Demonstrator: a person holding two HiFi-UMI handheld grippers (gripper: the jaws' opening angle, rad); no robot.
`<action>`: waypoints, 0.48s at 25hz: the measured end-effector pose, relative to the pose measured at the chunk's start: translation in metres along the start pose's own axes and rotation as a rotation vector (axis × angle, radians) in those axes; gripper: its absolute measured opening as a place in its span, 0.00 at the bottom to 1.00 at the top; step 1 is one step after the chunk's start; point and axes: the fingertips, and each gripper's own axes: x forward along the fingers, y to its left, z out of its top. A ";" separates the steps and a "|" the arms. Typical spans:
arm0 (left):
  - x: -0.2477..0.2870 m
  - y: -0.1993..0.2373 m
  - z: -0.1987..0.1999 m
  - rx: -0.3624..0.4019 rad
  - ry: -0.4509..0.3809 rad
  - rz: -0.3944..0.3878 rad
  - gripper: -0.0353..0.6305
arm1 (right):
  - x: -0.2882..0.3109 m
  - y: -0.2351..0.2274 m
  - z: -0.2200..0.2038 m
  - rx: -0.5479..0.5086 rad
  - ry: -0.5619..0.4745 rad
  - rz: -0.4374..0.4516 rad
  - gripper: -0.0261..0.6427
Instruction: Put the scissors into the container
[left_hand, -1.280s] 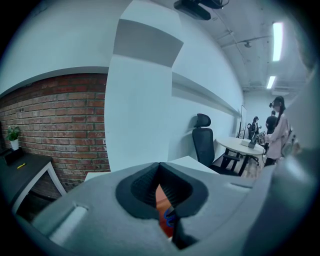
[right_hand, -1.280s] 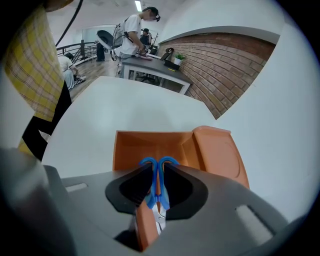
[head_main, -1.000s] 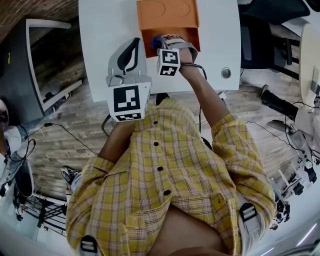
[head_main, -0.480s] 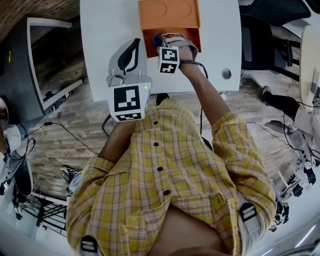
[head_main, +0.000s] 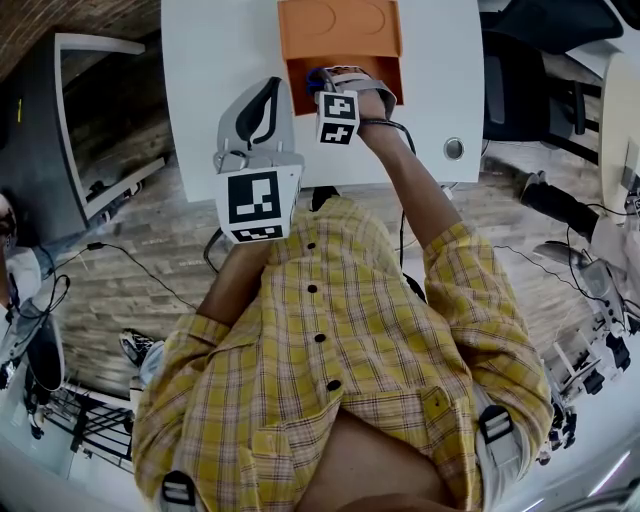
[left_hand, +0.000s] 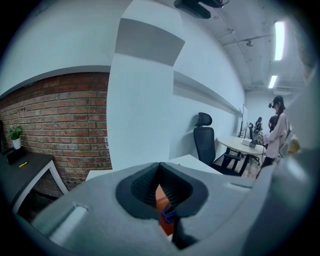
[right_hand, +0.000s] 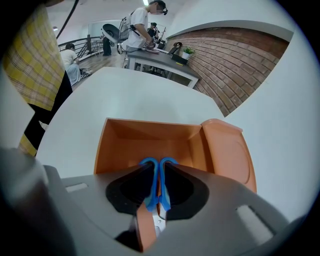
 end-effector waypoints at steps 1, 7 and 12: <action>0.000 0.000 0.000 0.000 -0.001 0.000 0.06 | 0.000 0.000 0.000 0.000 0.000 0.000 0.15; 0.001 0.001 0.001 -0.004 -0.003 0.003 0.06 | 0.001 -0.002 -0.001 0.010 0.000 0.000 0.16; 0.000 0.002 0.000 -0.005 -0.002 0.006 0.06 | 0.001 -0.003 -0.002 0.017 0.003 -0.002 0.17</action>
